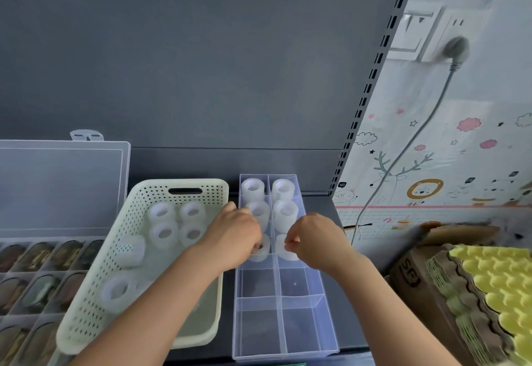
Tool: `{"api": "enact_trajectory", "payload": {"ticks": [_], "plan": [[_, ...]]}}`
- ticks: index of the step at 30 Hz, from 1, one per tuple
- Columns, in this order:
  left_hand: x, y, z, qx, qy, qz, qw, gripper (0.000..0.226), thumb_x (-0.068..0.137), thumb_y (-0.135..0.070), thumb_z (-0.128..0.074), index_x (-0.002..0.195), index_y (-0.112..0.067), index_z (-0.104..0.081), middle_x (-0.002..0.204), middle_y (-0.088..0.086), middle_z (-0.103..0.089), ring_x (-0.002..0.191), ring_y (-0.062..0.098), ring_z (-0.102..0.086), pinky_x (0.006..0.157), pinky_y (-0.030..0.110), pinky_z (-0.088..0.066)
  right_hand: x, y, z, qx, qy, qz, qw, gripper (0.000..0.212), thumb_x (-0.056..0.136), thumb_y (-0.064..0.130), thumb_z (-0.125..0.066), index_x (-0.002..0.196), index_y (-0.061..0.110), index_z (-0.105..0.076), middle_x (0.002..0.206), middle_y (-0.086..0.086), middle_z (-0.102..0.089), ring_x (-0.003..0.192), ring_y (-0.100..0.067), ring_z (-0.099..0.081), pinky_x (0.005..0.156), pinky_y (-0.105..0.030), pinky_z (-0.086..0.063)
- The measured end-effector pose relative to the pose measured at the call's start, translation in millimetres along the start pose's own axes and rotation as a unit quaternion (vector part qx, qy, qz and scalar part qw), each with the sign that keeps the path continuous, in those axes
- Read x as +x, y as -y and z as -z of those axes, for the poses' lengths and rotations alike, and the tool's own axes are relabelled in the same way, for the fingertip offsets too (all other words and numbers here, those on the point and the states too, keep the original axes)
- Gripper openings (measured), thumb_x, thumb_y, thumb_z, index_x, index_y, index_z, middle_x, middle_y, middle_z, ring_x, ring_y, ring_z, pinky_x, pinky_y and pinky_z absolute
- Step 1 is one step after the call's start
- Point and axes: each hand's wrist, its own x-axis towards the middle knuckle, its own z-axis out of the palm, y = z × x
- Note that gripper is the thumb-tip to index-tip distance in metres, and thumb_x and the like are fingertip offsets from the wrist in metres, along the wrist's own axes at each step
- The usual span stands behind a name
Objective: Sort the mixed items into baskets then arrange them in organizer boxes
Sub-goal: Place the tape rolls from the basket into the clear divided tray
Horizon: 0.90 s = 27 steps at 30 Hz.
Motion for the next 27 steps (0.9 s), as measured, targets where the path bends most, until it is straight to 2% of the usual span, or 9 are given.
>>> {"api": "enact_trajectory", "payload": {"ticks": [5, 7, 9, 11, 14, 18, 21, 24, 27], "plan": [[-1.3, 2.0, -3.0, -0.022, -0.011, -0.012, 1.000, 0.022, 0.087, -0.008, -0.052, 0.073, -0.019, -0.066, 0.074, -0.007, -0.045, 0.089, 0.022, -0.040, 0.076, 0.032, -0.026, 6.1, 1.0, 4.0, -0.014, 0.049, 0.000, 0.999, 0.018, 0.090, 0.028, -0.057, 0.098, 0.019, -0.071, 0.101, -0.003, -0.066, 0.090, -0.023, -0.061, 0.077, -0.033, -0.054], [-4.2, 3.2, -0.6, -0.044, -0.029, -0.012, 0.999, 0.022, 0.092, -0.016, -0.051, 0.081, -0.021, -0.069, 0.079, -0.007, -0.047, 0.093, 0.019, -0.040, 0.081, 0.033, -0.027, 5.6, 3.0, 5.6, -0.011, 0.045, -0.005, 0.999, 0.019, 0.089, 0.029, -0.059, 0.095, 0.016, -0.071, 0.097, -0.004, -0.066, 0.089, -0.025, -0.061, 0.075, -0.032, -0.053], [-11.0, 8.4, 5.0, -0.086, -0.058, -0.007, 0.995, 0.024, 0.096, -0.026, -0.048, 0.092, -0.024, -0.072, 0.084, -0.008, -0.049, 0.092, 0.015, -0.038, 0.084, 0.032, -0.029, 5.0, 7.7, 9.1, -0.004, 0.024, -0.001, 1.000, 0.021, 0.088, 0.029, -0.058, 0.092, 0.014, -0.071, 0.092, -0.006, -0.068, 0.087, -0.026, -0.062, 0.074, -0.032, -0.053], [-22.4, 18.9, 12.3, -0.126, -0.107, 0.006, 0.986, 0.024, 0.096, -0.029, -0.050, 0.093, -0.026, -0.074, 0.084, -0.008, -0.054, 0.088, 0.014, -0.038, 0.078, 0.028, -0.030, 6.4, 17.3, 13.1, 0.020, -0.016, 0.021, 0.999, 0.022, 0.089, 0.027, -0.056, 0.086, 0.010, -0.070, 0.086, -0.008, -0.070, 0.082, -0.026, -0.063, 0.073, -0.034, -0.053], [-44.7, 45.0, 18.0, -0.145, -0.151, 0.083, 0.974, 0.018, 0.093, -0.029, -0.055, 0.093, -0.028, -0.074, 0.083, -0.011, -0.055, 0.088, 0.013, -0.044, 0.074, 0.028, -0.034, 10.9, 42.5, 16.9, 0.049, -0.067, 0.082, 0.993, 0.024, 0.089, 0.027, -0.054, 0.081, 0.011, -0.069, 0.083, -0.006, -0.068, 0.077, -0.022, -0.058, 0.069, -0.034, -0.051], [-73.4, 80.8, 8.2, -0.076, -0.073, 0.205, 0.973, 0.015, 0.091, -0.024, -0.053, 0.089, -0.024, -0.068, 0.093, -0.007, -0.058, 0.097, 0.017, -0.052, 0.080, 0.030, -0.040, 20.3, 82.3, 6.5, 0.077, -0.066, 0.203, 0.974, 0.021, 0.090, 0.031, -0.058, 0.104, 0.023, -0.072, 0.105, 0.000, -0.068, 0.103, -0.019, -0.055, 0.084, -0.035, -0.047], [-85.2, 90.2, -9.2, -0.055, -0.013, 0.238, 0.970, 0.019, 0.090, -0.019, -0.050, 0.092, -0.022, -0.069, 0.103, -0.003, -0.060, 0.103, 0.021, -0.054, 0.080, 0.031, -0.040, 35.4, 107.3, -9.1, 0.013, -0.041, 0.250, 0.967, 0.029, 0.090, 0.033, -0.058, 0.115, 0.024, -0.067, 0.118, 0.000, -0.064, 0.114, -0.021, -0.047, 0.096, -0.035, -0.041], [-87.6, 92.0, -27.3, -0.032, 0.017, 0.240, 0.970, 0.031, 0.085, -0.009, -0.049, 0.105, -0.022, -0.069, 0.114, 0.000, -0.060, 0.110, 0.022, -0.049, 0.085, 0.031, -0.037, 50.0, 127.2, -20.4, -0.089, -0.024, 0.264, 0.960, 0.032, 0.089, 0.034, -0.058, 0.116, 0.018, -0.064, 0.120, -0.005, -0.061, 0.115, -0.026, -0.045, 0.096, -0.036, -0.040], [-85.9, 93.4, -34.5, -0.023, 0.014, 0.242, 0.970, 0.027, 0.083, -0.009, -0.049, 0.099, -0.019, -0.069, 0.108, -0.001, -0.060, 0.108, 0.022, -0.050, 0.086, 0.031, -0.037, 58.5, 139.4, -28.3, -0.162, -0.014, 0.249, 0.955, 0.028, 0.090, 0.031, -0.057, 0.110, 0.014, -0.064, 0.114, -0.008, -0.059, 0.111, -0.028, -0.048, 0.088, -0.035, -0.041]]}}
